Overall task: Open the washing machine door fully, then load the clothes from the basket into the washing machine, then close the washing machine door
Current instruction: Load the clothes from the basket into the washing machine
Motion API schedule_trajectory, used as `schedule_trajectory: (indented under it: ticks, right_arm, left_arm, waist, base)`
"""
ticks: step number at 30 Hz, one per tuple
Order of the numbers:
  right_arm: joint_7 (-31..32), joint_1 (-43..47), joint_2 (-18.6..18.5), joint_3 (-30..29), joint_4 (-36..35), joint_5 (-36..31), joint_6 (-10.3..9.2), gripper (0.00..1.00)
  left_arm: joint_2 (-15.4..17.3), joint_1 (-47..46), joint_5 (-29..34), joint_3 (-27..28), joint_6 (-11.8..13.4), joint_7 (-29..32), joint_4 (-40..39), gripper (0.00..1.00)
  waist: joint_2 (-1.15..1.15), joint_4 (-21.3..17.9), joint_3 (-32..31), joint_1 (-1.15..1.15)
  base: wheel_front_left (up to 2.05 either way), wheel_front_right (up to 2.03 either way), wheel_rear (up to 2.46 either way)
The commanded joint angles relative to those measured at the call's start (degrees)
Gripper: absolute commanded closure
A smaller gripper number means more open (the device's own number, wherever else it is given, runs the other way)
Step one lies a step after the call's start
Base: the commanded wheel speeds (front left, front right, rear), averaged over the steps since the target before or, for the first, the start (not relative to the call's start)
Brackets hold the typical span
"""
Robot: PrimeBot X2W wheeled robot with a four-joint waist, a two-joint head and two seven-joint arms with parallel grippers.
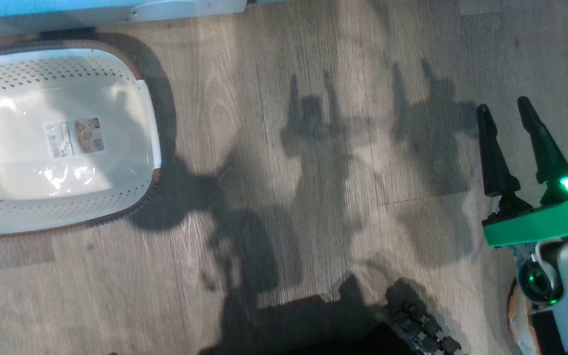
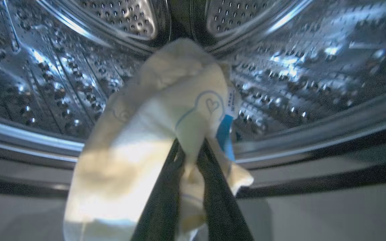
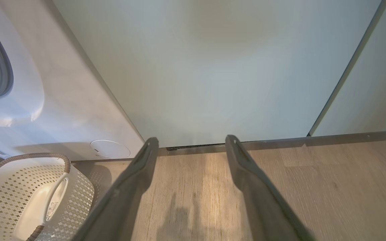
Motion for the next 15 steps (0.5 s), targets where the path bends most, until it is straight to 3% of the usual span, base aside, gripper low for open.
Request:
schedule_trajectory:
  ticks: [1,15]
  right_arm:
    - [-0.38,0.16,-0.21,0.99,-1.29,0.57,0.01,0.00]
    - [-0.38,-1.88,0.65,2.46,-2.05,1.24,0.01,0.00]
  left_arm:
    - [1.99,-3.06,-0.46,1.47,-0.07,-1.21,-1.40,1.00]
    - [0.76,-15.71,-1.03,2.80,-0.34,-15.78,2.31,1.00]
  waist:
    - [0.00,-0.23,0.22,0.00]
    - [0.00,-3.20,5.80,0.00]
  base:
    - [0.00,0.00,0.00]
    - [0.00,0.00,0.00]
